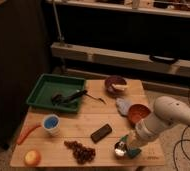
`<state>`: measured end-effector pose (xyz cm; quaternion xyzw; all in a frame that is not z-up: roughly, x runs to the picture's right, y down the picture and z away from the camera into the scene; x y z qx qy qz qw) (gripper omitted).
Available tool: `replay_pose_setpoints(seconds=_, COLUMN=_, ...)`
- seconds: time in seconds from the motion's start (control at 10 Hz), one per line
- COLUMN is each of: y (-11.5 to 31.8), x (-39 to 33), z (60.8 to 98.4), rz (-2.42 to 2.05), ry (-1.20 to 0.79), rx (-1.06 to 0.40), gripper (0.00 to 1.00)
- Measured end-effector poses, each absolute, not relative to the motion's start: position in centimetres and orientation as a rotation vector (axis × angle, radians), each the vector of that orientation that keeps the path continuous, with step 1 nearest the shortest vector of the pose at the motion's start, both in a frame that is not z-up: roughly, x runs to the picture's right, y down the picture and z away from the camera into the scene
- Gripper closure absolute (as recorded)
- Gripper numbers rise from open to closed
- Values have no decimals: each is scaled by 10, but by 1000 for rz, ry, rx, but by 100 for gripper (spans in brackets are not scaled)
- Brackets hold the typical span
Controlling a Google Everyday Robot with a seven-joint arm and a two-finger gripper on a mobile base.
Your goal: Stack cups on top of each other
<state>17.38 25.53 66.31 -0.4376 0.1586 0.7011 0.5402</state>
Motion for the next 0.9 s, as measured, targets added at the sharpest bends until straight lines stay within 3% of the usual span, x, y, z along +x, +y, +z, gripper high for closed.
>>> replay_pose_setpoints(seconds=0.2, y=256, x=172, z=663, rz=1660, ry=373, rx=-1047, gripper=45)
replay_pose_setpoints(seconds=0.9, y=255, x=168, z=663, rz=1652, ry=364, rx=-1060, gripper=45)
